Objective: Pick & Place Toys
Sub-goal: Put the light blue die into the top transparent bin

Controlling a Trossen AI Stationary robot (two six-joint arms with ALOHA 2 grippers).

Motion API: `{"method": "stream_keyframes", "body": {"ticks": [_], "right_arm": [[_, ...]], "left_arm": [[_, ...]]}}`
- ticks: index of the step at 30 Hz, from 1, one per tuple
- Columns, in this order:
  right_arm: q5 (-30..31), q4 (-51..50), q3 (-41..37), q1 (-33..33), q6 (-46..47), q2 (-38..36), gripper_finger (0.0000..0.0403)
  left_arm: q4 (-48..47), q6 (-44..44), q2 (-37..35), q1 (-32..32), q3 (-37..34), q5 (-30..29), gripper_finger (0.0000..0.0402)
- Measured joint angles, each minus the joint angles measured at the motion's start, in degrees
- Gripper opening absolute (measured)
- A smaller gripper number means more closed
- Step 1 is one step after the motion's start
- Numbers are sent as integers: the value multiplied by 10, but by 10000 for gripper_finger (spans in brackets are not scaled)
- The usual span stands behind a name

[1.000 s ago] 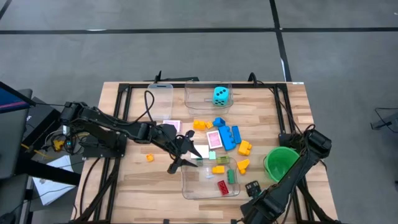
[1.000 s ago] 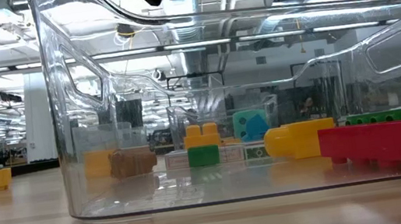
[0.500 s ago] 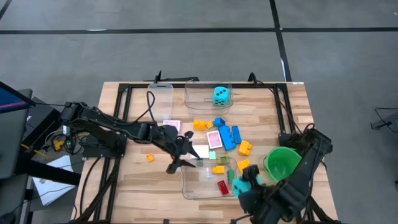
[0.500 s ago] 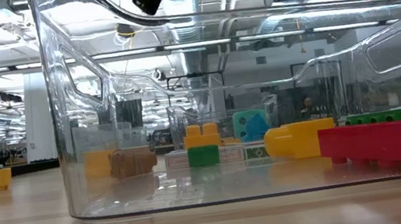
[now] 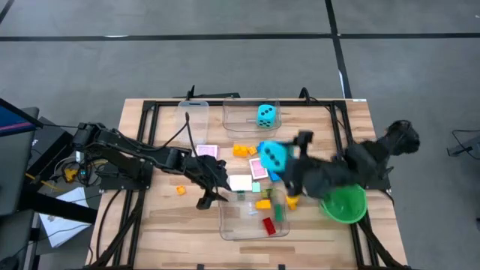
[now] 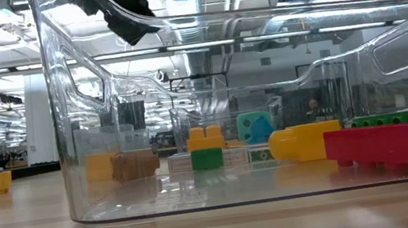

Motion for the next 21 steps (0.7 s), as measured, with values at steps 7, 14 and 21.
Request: {"method": "stream_keyframes", "body": {"ticks": [7,14,21], "right_arm": [[-202,270,-209,-220,-112,-96,363],[-425,470,-361,-428,-119,-116,363],[-478,539,-417,-514,-119,-63,363]], "left_arm": [[-20,-8,0,0,0,-5,191],[-19,-7,0,0,0,-5,191],[-13,-6,0,0,0,-8,191]]}}
